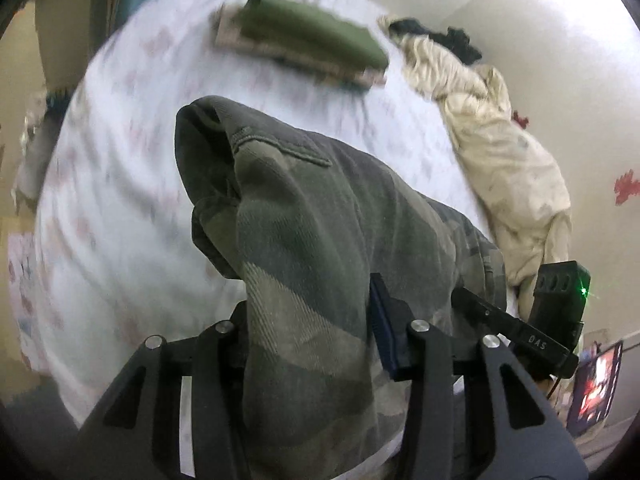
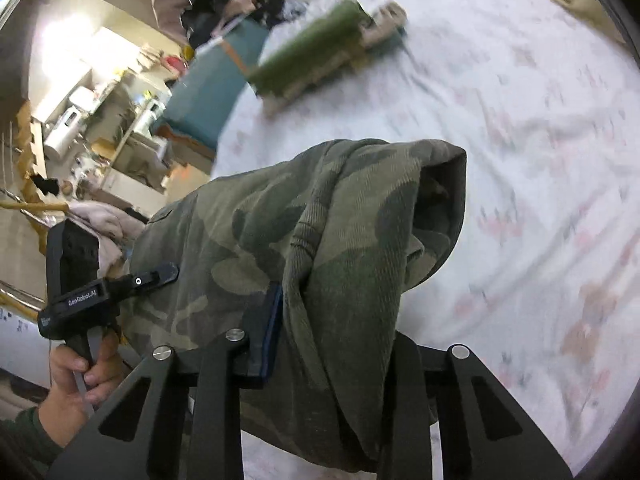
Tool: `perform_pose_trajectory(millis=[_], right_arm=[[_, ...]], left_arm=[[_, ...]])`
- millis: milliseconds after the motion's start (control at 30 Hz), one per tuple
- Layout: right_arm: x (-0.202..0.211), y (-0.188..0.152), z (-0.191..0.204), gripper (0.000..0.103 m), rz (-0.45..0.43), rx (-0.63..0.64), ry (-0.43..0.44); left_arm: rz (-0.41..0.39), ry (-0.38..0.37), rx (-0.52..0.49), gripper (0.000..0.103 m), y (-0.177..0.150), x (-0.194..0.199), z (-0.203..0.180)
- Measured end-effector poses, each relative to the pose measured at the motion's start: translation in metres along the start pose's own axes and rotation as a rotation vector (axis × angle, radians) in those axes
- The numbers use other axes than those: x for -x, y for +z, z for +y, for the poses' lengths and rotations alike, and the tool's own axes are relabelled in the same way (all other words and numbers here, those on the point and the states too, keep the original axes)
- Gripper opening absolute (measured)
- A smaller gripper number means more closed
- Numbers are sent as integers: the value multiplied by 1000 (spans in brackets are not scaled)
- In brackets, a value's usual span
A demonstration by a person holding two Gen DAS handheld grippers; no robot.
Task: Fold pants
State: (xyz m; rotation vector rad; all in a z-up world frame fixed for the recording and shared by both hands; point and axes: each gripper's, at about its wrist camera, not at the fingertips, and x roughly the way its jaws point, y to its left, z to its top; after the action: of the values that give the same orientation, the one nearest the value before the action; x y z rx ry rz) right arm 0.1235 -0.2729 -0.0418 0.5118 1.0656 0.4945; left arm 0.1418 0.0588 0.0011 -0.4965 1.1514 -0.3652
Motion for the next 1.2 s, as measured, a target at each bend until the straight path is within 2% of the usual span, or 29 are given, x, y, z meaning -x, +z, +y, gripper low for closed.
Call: perform_pose_trajectory(millis=[33,100,233,300,400,467,533,600,667,700,733,767,800,833,867,933,967,1000,1033,1067,1200], right_arm=[[1,20,3,30,-22,6,4],[-1,69,14,29,-63,31,6],[-21,173,35,29,-110,102,-22],[-40,235,42,29,-129,127,-43],[-77,314,45,29,-141,152,-83],[-114,358,42,29,-134,160,-114],[-144,382,33,29,-121,175,-163],[-174,398,20,29,-98,170,-197],[-189,398,1,29,-87,174,-224],[-208,395,-12,31,-66,169,-261],[-218,391,-22,36,-42,163,-290],[-230,388,-33,46,-18,156,-324],[-237,385,-40,54,-13,152,-347],[-240,381,-46,65,-13,145,-348],[-241,380,-50,65,-10,137,-328],[-235,380,-51,66,-28,132,-321],[-231,380,-48,69,-38,144,-332],[-227,380,-43,71,-50,164,-348],[-225,379,-41,74,-56,175,-356],[-219,380,-39,75,-64,180,-363],[-188,380,-40,80,-90,125,-320]], left_arm=[[-10,0,0,40,14,1,-3],[-44,-5,-16,40,62,1,-12],[-94,-13,-14,40,174,-19,-21],[-124,5,-40,40,236,-39,-24],[-156,28,-57,41,309,-69,-18],[-179,57,-15,41,345,-91,-9],[-205,101,-34,41,369,-113,-6],[-215,131,-49,42,384,-139,6],[-155,137,-4,43,391,-178,33],[-131,138,17,47,386,-189,44],[-92,161,39,50,381,-208,55],[-77,176,37,52,376,-220,61],[-118,208,7,59,364,-229,66],[-147,228,-28,59,356,-233,66],[-174,245,-62,59,352,-235,63],[-196,242,-67,65,354,-231,64],[-200,243,-64,69,358,-228,65],[-207,272,-60,81,362,-223,66],[-224,312,-58,86,364,-216,65],[-248,334,-55,86,365,-207,66],[-283,306,-59,87,354,-174,69]])
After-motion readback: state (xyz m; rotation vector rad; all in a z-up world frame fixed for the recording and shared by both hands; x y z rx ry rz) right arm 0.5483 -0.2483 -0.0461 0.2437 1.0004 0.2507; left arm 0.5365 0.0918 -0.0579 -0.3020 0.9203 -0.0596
